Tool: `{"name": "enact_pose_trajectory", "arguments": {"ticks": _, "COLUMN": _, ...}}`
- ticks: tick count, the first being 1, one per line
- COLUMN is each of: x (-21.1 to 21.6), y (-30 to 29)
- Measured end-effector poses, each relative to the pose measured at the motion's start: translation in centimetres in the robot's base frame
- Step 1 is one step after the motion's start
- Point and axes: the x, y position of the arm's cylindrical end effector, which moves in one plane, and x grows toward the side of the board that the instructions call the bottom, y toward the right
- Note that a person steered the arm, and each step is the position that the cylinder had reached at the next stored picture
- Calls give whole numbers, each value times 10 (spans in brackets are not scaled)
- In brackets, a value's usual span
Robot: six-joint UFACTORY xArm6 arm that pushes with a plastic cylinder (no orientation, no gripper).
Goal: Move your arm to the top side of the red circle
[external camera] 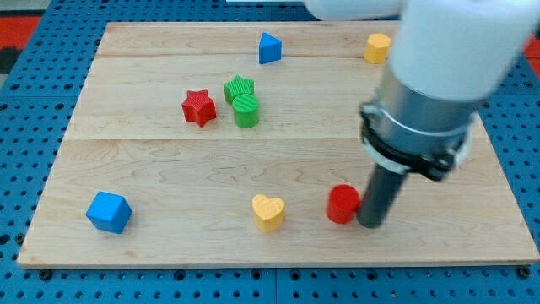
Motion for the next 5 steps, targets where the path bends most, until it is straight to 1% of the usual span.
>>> {"name": "enact_pose_trajectory", "arguments": {"ticks": 1, "x": 7, "y": -1}}
{"name": "enact_pose_trajectory", "arguments": {"ticks": 2, "x": 14, "y": -33}}
{"name": "enact_pose_trajectory", "arguments": {"ticks": 3, "x": -33, "y": -70}}
{"name": "enact_pose_trajectory", "arguments": {"ticks": 4, "x": -41, "y": -30}}
{"name": "enact_pose_trajectory", "arguments": {"ticks": 5, "x": -12, "y": -25}}
